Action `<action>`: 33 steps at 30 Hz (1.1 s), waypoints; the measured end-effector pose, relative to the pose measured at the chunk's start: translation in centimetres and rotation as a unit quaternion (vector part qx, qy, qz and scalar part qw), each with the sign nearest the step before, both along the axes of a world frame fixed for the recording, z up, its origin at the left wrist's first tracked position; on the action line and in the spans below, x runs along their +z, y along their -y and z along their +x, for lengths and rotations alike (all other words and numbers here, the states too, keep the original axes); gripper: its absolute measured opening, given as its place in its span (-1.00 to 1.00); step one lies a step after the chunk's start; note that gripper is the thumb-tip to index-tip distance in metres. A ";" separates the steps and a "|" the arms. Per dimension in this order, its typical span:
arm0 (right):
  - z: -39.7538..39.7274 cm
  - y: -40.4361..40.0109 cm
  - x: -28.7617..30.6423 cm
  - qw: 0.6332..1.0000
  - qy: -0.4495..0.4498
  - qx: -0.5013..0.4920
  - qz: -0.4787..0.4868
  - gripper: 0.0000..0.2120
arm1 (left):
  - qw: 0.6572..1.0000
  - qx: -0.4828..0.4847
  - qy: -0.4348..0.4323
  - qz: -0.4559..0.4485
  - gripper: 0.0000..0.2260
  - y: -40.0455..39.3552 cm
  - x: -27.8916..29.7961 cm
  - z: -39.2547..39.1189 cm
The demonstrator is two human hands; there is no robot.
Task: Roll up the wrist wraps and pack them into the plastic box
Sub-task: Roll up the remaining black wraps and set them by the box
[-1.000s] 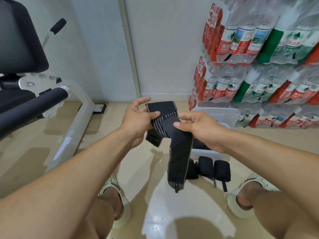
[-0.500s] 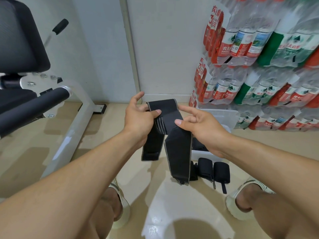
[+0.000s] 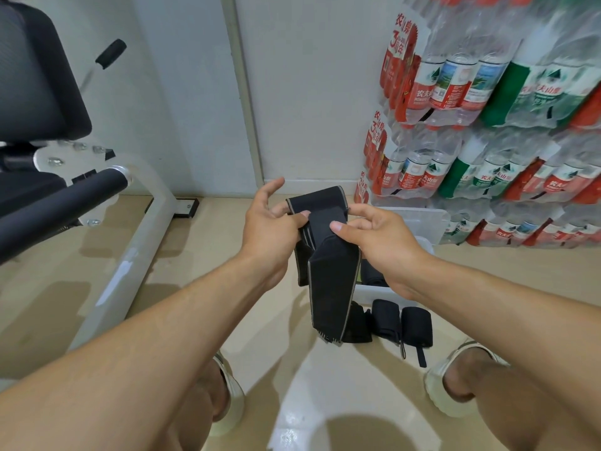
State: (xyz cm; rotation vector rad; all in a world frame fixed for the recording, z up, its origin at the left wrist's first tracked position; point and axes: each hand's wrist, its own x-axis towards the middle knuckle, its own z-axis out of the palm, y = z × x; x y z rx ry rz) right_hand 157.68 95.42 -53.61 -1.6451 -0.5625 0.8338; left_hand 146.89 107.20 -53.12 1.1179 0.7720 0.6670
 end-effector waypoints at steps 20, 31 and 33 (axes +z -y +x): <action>0.8 0.4 0.6 0.999 0.003 -0.021 -0.025 -0.91 | 0.998 -0.038 -0.036 -0.020 -0.32 1.1 0.0 0.0; 1.6 0.8 1.1 0.997 0.026 0.051 -0.049 -0.90 | 0.994 -0.012 -0.035 -0.105 -0.30 1.4 0.0 0.6; 1.3 1.0 1.4 0.991 0.026 0.111 -0.073 -0.90 | 0.989 0.004 -0.038 -0.141 -0.32 0.6 0.0 0.6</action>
